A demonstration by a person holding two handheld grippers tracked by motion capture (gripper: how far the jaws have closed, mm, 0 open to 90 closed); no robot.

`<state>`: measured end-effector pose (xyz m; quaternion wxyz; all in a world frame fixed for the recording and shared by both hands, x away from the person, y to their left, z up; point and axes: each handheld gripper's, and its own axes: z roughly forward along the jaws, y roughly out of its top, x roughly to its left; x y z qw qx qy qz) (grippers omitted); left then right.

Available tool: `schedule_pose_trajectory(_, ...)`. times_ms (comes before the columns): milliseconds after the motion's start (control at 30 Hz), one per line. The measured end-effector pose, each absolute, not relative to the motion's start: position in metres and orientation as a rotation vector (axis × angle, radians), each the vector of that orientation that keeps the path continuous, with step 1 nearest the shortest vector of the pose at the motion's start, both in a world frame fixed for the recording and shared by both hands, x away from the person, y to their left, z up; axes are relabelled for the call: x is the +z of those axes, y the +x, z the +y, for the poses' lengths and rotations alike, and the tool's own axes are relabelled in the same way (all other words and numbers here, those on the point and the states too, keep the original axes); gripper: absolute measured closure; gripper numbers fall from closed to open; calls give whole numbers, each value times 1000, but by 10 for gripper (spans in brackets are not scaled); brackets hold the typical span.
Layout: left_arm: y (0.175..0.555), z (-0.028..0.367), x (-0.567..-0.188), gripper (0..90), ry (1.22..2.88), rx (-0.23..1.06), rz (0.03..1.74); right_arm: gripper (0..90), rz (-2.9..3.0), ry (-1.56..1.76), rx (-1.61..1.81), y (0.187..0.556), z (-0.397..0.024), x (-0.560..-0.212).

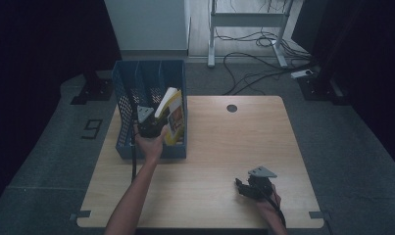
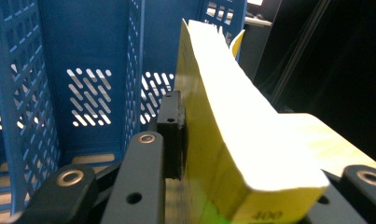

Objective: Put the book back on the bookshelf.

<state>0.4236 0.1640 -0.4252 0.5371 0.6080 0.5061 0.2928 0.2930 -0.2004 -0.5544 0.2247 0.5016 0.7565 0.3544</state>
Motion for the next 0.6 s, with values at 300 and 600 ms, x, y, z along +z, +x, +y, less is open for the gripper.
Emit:
schedule_pose_trajectory(300, 425, 163, -425, 670, 1442, 674, 1211, 319, 2087, 1384, 978, 293, -200, -554)
schedule_pose_trajectory(600, 433, 165, -414, 604, 1436, 687, 1217, 318, 2088, 1384, 978, 293, -201, -554)
